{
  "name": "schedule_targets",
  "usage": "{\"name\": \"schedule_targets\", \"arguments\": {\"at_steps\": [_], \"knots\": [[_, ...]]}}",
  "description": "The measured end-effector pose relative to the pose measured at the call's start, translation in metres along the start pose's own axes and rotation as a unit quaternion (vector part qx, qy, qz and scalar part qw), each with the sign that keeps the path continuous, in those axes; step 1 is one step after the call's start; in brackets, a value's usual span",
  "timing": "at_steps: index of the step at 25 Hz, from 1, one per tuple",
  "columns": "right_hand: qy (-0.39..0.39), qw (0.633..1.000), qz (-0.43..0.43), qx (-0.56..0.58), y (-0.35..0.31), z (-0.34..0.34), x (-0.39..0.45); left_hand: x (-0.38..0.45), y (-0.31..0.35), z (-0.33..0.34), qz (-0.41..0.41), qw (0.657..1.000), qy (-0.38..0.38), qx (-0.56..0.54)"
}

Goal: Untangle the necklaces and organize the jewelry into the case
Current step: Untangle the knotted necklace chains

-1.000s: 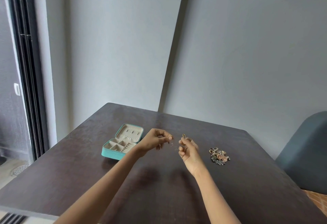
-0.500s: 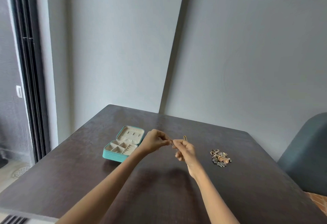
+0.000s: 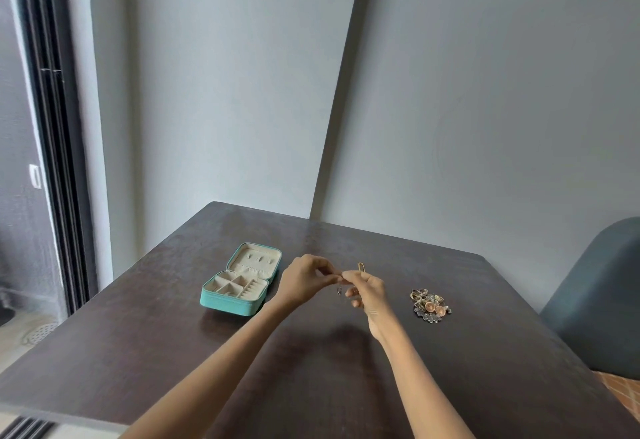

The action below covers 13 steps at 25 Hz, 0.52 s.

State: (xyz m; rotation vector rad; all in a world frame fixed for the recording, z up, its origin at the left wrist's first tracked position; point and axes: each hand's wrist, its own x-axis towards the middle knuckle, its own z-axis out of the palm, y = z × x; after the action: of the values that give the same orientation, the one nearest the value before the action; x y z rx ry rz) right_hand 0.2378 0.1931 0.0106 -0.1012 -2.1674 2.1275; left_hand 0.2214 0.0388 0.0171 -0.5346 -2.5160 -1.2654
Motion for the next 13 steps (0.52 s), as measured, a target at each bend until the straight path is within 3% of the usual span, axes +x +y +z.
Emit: {"name": "schedule_targets", "arguments": {"at_steps": [6, 13], "knots": [[-0.002, 0.999, -0.006, 0.036, -0.0014, 0.0024, -0.0013, -0.0062, 0.0001, -0.0005, -0.035, 0.975, -0.015, -0.219], [-0.071, 0.997, -0.017, -0.023, 0.0070, -0.0004, -0.0034, -0.0035, -0.0038, -0.0054, -0.056, 0.905, -0.036, -0.419]]}}
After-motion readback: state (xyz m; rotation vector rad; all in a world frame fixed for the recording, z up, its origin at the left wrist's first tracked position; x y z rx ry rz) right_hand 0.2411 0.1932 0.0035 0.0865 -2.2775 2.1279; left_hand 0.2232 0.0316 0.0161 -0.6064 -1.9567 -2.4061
